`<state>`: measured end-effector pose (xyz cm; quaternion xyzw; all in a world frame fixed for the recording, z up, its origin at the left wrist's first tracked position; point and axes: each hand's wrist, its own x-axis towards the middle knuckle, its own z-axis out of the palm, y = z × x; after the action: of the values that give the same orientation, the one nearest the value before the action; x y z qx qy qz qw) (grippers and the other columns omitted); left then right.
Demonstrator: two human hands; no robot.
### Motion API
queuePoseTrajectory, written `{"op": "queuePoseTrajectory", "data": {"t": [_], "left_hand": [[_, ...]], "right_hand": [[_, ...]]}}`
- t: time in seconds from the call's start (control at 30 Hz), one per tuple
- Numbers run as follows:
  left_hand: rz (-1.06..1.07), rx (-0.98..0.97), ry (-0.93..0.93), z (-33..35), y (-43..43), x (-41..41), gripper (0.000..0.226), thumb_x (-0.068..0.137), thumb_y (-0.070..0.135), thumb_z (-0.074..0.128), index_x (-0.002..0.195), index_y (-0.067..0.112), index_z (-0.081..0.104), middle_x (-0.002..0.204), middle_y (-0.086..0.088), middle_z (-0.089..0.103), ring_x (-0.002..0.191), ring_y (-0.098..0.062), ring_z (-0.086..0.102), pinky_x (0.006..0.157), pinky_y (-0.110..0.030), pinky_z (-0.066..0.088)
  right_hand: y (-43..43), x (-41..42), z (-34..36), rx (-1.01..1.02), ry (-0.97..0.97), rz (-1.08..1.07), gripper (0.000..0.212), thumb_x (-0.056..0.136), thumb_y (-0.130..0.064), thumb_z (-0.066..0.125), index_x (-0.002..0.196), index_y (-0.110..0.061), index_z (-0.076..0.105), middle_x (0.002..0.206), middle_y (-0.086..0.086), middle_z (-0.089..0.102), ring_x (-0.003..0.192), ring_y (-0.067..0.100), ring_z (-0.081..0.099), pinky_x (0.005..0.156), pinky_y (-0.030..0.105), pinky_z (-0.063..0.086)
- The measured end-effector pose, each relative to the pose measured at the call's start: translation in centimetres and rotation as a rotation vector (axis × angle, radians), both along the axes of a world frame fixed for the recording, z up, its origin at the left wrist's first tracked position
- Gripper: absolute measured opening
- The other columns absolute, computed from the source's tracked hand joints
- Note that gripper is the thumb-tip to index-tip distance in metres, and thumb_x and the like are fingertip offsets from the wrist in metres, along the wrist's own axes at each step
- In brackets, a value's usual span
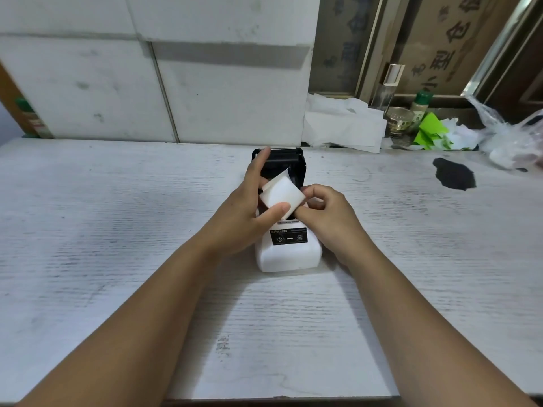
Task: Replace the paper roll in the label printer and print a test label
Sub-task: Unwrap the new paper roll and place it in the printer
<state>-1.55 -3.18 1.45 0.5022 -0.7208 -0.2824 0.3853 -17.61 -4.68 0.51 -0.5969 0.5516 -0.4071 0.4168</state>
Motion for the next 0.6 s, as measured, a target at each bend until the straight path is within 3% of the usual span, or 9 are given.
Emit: {"op": "queuePoseTrajectory", "data": {"t": [0.07, 0.17, 0.27, 0.33, 0.4, 0.6], "left_hand": [[-0.027, 0.010, 0.009, -0.07, -0.02, 0.01, 0.081, 0.087, 0.035, 0.055, 0.145, 0.044, -0.001, 0.099, 0.018, 0.051, 0.084, -0.012, 0.059, 0.078, -0.026, 0.047], [-0.031, -0.008, -0.024, 0.04, 0.07, -0.02, 0.078, 0.087, 0.034, 0.052, 0.145, 0.044, 0.001, 0.097, 0.010, 0.055, 0.078, -0.012, 0.056, 0.075, -0.023, 0.044], [0.008, -0.067, -0.125, 0.29, 0.18, -0.10, 0.076, 0.087, 0.034, 0.052, 0.146, 0.041, 0.006, 0.107, -0.005, 0.059, 0.087, -0.017, 0.057, 0.078, -0.028, 0.045], [0.028, -0.114, -0.216, 0.33, 0.19, -0.22, 0.072, 0.088, 0.034, 0.053, 0.146, 0.039, 0.011, 0.119, -0.002, 0.057, 0.092, -0.015, 0.056, 0.078, -0.019, 0.042], [0.050, -0.144, -0.270, 0.41, 0.15, -0.42, 0.070, 0.086, 0.032, 0.057, 0.145, 0.037, 0.019, 0.117, 0.005, 0.056, 0.089, -0.010, 0.055, 0.075, -0.011, 0.037], [0.090, -0.179, -0.328, 0.56, -0.18, -0.39, 0.047, 0.079, 0.034, 0.065, 0.122, 0.027, 0.046, 0.108, 0.007, 0.059, 0.088, -0.017, 0.057, 0.077, -0.030, 0.044]], "right_hand": [[0.17, -0.05, 0.24, 0.017, -0.033, 0.003, 0.013, 0.068, -0.023, 0.063, 0.071, -0.021, 0.051, 0.099, 0.019, 0.069, 0.072, 0.023, 0.060, 0.067, 0.043, 0.051], [0.23, -0.07, 0.39, 0.023, -0.095, -0.022, 0.020, 0.073, -0.013, 0.061, 0.067, -0.023, 0.045, 0.101, 0.006, 0.072, 0.073, 0.024, 0.062, 0.064, 0.035, 0.048], [0.31, 0.11, 0.37, 0.020, -0.126, -0.065, 0.016, 0.074, -0.010, 0.058, 0.070, -0.024, 0.049, 0.097, 0.011, 0.072, 0.068, 0.023, 0.060, 0.062, 0.032, 0.047], [0.39, 0.16, 0.37, 0.013, -0.116, -0.075, 0.014, 0.076, -0.011, 0.057, 0.077, -0.024, 0.055, 0.095, 0.011, 0.070, 0.072, 0.021, 0.062, 0.062, 0.030, 0.047], [0.39, 0.16, 0.37, 0.004, -0.112, -0.067, 0.018, 0.079, -0.010, 0.055, 0.080, -0.026, 0.060, 0.095, 0.007, 0.070, 0.079, 0.021, 0.065, 0.063, 0.029, 0.048], [0.39, 0.14, 0.44, -0.003, -0.113, -0.057, 0.023, 0.078, -0.003, 0.050, 0.081, -0.020, 0.066, 0.077, 0.002, 0.068, 0.068, 0.019, 0.061, 0.061, 0.028, 0.046]]}}
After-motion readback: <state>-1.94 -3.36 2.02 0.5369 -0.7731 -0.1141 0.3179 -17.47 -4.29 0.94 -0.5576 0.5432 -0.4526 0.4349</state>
